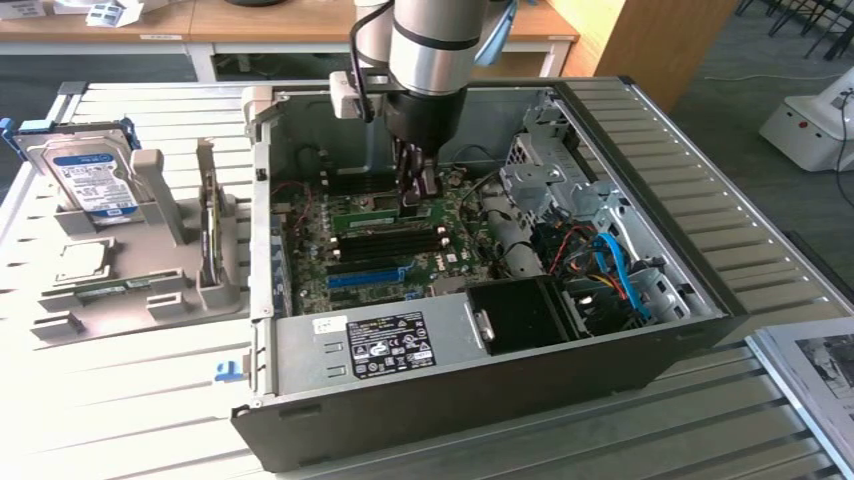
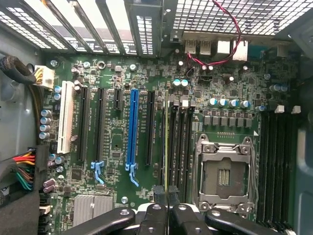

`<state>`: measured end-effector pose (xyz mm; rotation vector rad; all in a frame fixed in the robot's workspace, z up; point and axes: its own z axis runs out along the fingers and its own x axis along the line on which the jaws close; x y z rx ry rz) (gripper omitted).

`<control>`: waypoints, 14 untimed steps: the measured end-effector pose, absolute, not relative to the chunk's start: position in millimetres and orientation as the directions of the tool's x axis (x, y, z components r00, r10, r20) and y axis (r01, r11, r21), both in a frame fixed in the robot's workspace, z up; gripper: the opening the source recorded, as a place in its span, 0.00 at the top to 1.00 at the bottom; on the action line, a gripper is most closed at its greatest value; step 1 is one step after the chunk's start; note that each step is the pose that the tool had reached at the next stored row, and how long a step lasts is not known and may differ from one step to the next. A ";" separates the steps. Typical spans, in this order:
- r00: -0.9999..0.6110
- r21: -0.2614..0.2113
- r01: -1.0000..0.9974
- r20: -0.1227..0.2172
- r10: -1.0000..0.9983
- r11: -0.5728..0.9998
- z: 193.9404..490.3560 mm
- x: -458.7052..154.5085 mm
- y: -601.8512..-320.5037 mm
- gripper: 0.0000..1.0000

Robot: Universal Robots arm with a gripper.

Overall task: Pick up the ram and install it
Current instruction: 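Insert the ram into the slot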

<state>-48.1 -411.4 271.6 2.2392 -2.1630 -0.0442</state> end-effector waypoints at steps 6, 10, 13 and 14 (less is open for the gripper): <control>0.034 0.040 -0.999 -0.001 -0.999 -0.034 271.4 -47.4 -411.4 0.89; 0.035 0.040 -0.999 -0.001 -0.999 -0.035 271.5 -43.9 -411.4 0.89; 0.035 0.040 -0.999 -0.001 -0.999 -0.035 271.5 -41.5 -411.4 0.89; 0.035 0.040 -0.999 -0.001 -0.999 -0.035 271.5 -39.8 -411.4 0.89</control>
